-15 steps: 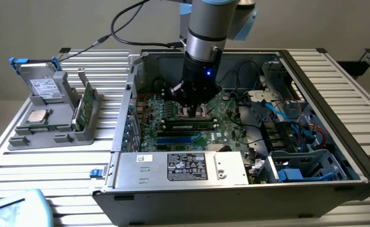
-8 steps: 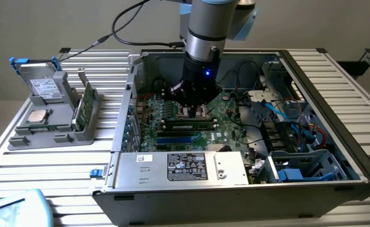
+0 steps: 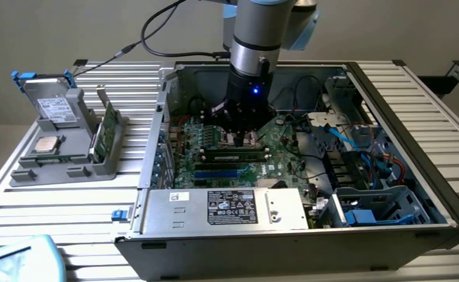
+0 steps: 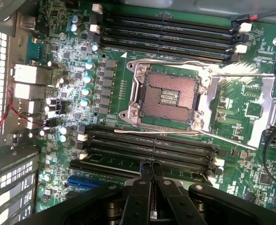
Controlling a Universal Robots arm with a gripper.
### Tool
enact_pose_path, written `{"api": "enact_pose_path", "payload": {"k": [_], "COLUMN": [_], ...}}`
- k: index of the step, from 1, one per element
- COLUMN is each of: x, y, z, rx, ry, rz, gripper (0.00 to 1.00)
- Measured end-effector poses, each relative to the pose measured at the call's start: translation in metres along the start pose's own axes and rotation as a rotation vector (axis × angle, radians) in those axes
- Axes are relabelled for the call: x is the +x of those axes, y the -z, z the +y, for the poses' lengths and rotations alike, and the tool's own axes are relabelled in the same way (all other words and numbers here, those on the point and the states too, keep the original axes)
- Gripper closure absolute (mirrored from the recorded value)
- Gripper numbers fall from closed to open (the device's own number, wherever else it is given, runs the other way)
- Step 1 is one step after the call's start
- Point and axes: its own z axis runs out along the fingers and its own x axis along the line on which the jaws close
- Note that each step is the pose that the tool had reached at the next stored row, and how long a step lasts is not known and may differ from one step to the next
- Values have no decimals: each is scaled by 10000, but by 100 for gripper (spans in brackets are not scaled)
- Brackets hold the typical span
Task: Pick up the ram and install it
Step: 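Press down the ram until it locks into place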
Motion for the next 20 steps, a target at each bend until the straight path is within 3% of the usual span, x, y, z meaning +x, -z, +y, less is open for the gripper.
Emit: {"api": "enact_pose_path", "payload": {"k": [8, 13, 20], "x": [0, 0, 12], "y": [0, 0, -2], "z": [0, 0, -54], "rx": [42, 33, 28], "ry": [-835, -1431, -1499], "rz": [-51, -91, -92], "gripper": [89, 89, 89]}}
